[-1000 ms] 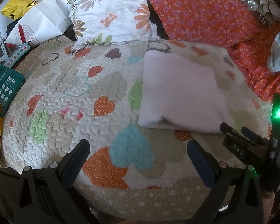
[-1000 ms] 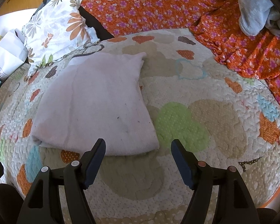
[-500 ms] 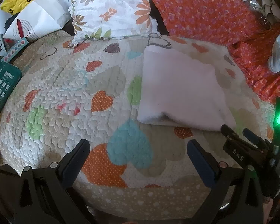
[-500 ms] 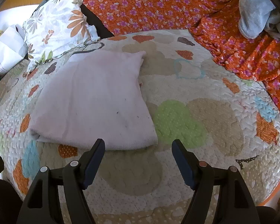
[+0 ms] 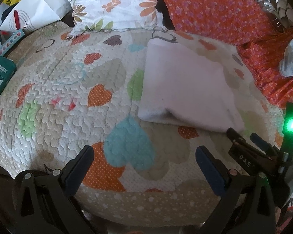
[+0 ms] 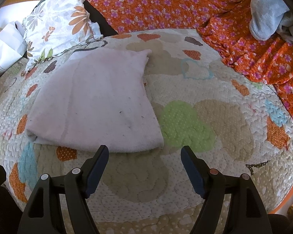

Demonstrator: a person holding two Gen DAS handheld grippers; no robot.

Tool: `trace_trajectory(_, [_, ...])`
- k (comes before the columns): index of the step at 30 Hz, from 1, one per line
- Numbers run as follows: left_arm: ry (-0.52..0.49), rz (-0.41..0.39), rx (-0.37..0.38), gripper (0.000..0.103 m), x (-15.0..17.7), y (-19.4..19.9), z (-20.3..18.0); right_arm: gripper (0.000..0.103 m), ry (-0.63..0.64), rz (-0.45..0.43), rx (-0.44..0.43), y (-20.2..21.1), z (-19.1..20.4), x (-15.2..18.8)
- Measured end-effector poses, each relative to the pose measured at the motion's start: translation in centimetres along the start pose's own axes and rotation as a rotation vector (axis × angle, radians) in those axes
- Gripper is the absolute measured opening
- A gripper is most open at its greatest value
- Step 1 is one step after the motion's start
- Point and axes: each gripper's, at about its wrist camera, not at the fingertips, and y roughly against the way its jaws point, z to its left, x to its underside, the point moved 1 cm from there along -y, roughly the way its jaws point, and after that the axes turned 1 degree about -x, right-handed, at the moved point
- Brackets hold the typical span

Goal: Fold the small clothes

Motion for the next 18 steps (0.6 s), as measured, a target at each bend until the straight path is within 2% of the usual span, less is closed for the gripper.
trace_trajectory(18, [0.003,0.037,0.001,0.103,0.1,-1.4,0.1,0.082,0.010,0.009,0.005,-0.6,0.1,0.1])
